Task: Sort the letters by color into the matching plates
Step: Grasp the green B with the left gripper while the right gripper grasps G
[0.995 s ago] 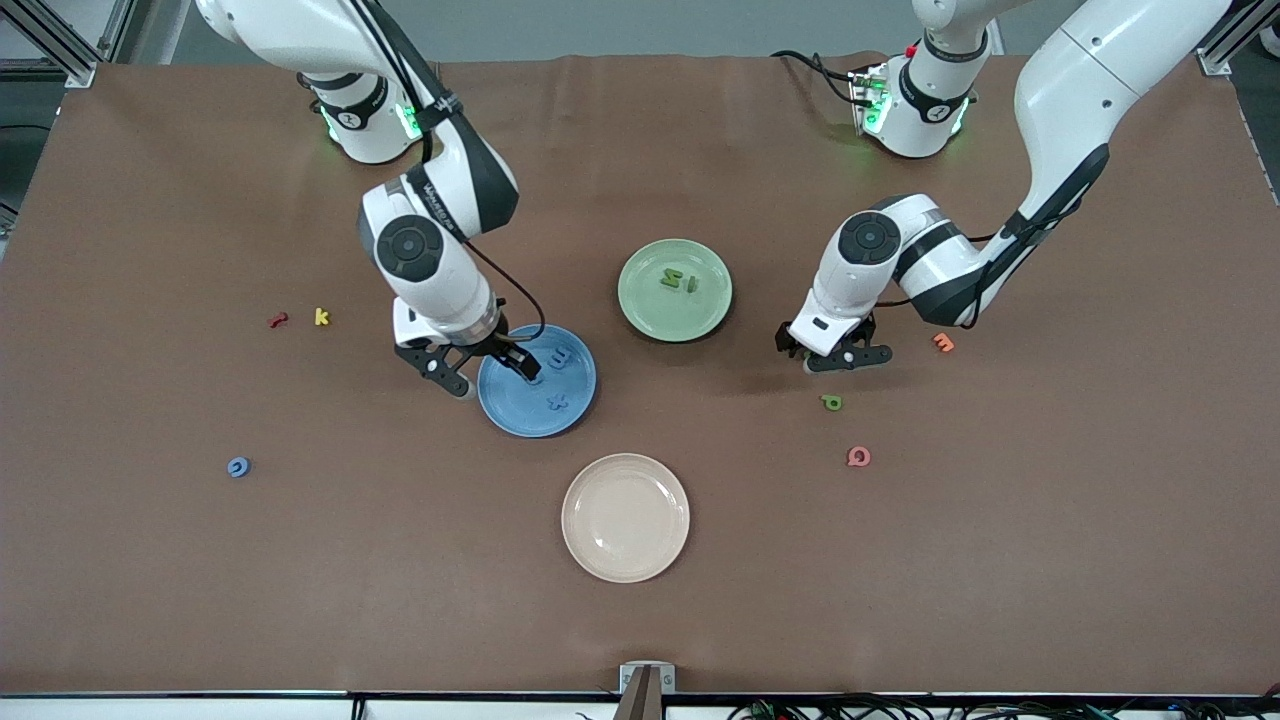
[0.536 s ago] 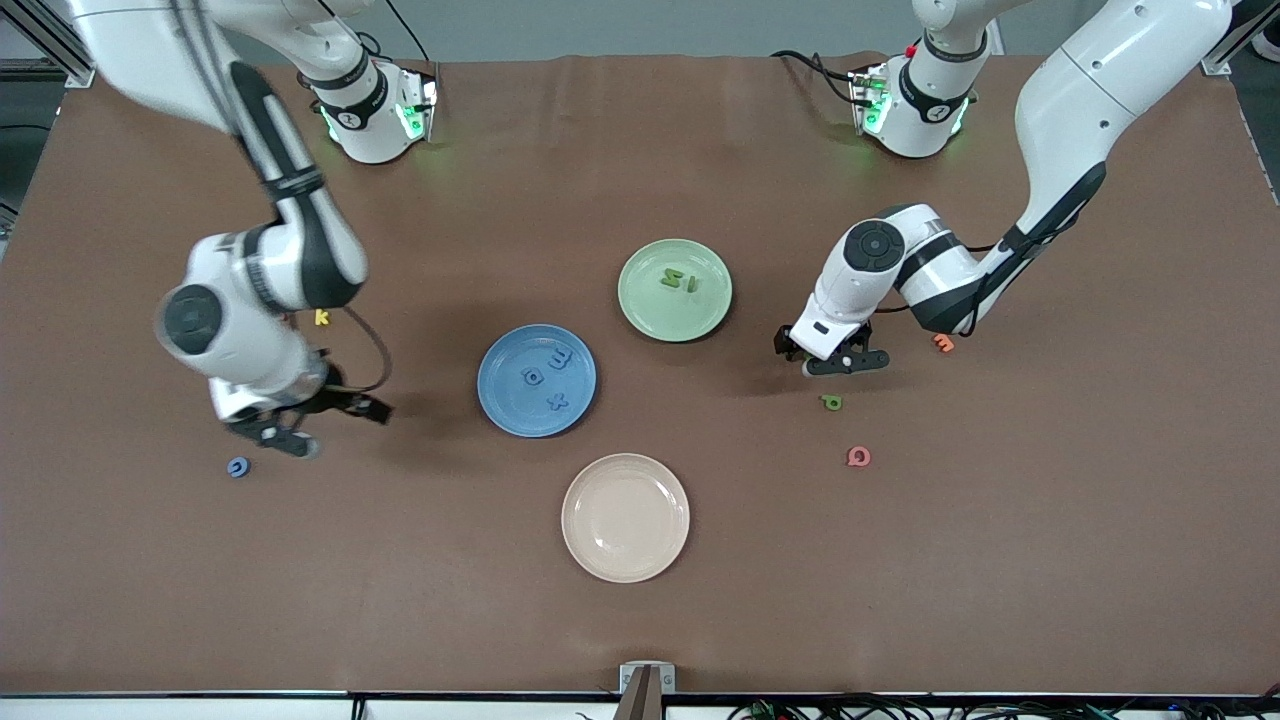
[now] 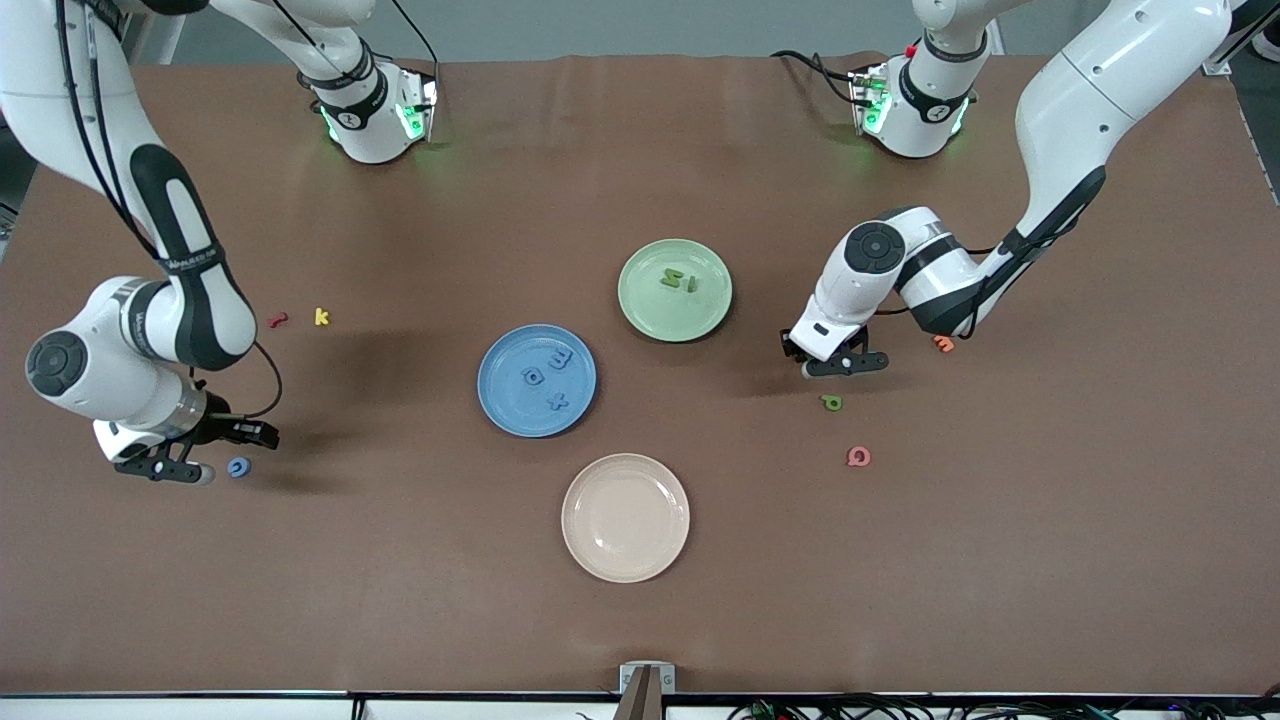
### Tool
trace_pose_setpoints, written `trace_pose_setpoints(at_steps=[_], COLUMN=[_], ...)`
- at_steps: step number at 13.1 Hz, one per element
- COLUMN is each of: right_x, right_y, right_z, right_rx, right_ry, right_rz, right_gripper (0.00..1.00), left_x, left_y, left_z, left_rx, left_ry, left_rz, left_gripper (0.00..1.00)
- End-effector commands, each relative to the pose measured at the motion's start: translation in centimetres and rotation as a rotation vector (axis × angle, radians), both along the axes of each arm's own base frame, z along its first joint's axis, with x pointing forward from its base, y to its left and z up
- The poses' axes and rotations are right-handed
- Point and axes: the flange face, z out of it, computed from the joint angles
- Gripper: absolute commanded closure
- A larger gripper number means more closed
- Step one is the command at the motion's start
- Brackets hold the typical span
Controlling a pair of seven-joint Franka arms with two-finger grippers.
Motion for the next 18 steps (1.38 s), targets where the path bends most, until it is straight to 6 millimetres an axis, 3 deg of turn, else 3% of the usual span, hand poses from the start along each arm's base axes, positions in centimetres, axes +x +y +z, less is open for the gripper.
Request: trace_pose_setpoints(at_steps=[1, 5, 8, 13, 17, 18], right_x=[2.2, 3.0, 3.4, 3.3, 3.1, 3.0], right_y=[-2.1, -2.8, -3.5, -4.3, -4.6, -4.8], right_z=[-1.7, -2.6, -2.8, -3.6, -4.1, -4.2], right_rx=[-0.008, -0.012, -0.013, -0.013, -0.012, -0.011], right_ry=[-0.011, -0.015, -0.021, -0.015, -0.024, -0.022], right_rz=[0.052, 0.078, 0.096, 0.102, 0.090, 0.089], right_gripper=[0.40, 0.41, 0.41, 0.41, 0.41, 0.55], left_x=[-0.1, 0.2, -0.4, -2.4, -4.2, -4.3], left_y=[0.1, 0.3, -1.6, -8.0, -14.6, -16.0], left_z=[-0.6, 0.0, 1.6, 5.3, 7.7, 8.3], left_rx=[-0.004, 0.002, -0.008, 0.008, -0.022, -0.033], left_ry=[-0.006, -0.020, -0.042, -0.008, 0.027, 0.029], left_rz=[-0.005, 0.000, 0.030, 0.086, 0.155, 0.161], left_gripper=[0.83, 0.88, 0.88, 0.88, 0.88, 0.88])
